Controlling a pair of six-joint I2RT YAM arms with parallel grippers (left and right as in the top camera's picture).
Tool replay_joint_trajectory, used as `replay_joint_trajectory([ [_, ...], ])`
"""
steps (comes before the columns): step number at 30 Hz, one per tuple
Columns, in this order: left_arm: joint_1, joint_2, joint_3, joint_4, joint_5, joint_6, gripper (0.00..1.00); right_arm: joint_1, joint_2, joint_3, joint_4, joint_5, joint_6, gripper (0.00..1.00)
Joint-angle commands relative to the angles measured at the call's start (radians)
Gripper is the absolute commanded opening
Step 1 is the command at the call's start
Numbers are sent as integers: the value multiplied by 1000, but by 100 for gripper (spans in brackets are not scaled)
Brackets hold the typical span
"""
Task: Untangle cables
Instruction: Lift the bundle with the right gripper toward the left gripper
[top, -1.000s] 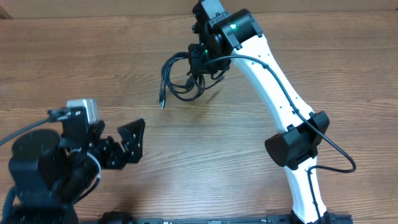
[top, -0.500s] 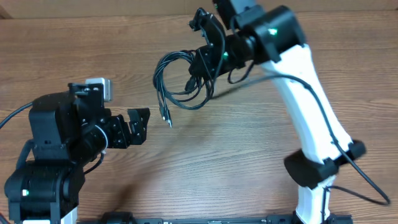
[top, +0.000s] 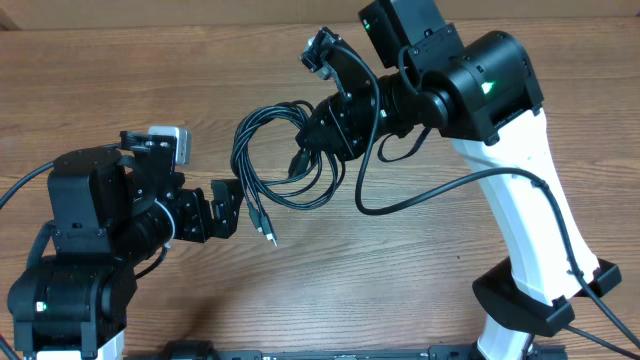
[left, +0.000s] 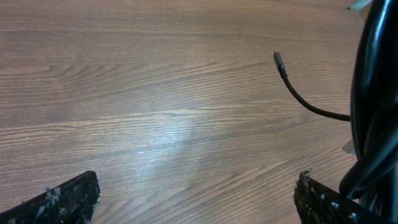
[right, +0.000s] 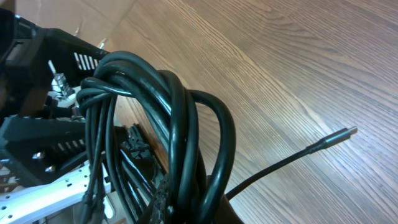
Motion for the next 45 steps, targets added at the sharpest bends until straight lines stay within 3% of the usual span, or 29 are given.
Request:
replay_joint_trajectory([
  [1, 3, 1, 18, 4, 30, 23, 100, 6, -26, 25, -7, 32, -9, 6],
  [7, 3, 1, 18, 3, 40, 23, 100, 6, -26, 25, -7, 142, -9, 7],
  [18, 3, 1, 18, 27, 46, 23, 99, 6, -25, 20, -7, 90, -2, 7],
  [24, 3, 1, 18, 109, 158, 23, 100, 6, -23, -22, -7, 146, -2, 7],
  [34, 3, 12, 18, 128, 177, 23, 100, 12, -20, -38, -7, -30, -2, 6],
  [37, 3, 29, 18, 139, 177, 23, 87, 12, -20, -38, -7, -98, -2, 6],
  [40, 3, 49, 18, 152, 181, 21, 63, 12, -20, -38, -7, -137, -1, 6],
  [41, 3, 54, 18, 154, 190, 22, 59, 12, -20, -38, -7, -142, -1, 6],
  [42, 3, 61, 18, 158, 203, 22, 59, 13, -20, -38, -7, -147, -1, 6],
  [44, 3, 73, 18, 167, 224, 22, 76, 17, -20, -38, -7, -164, -1, 7],
  [45, 3, 77, 18, 172, 230, 22, 79, 19, -20, -38, -7, -169, -2, 7],
])
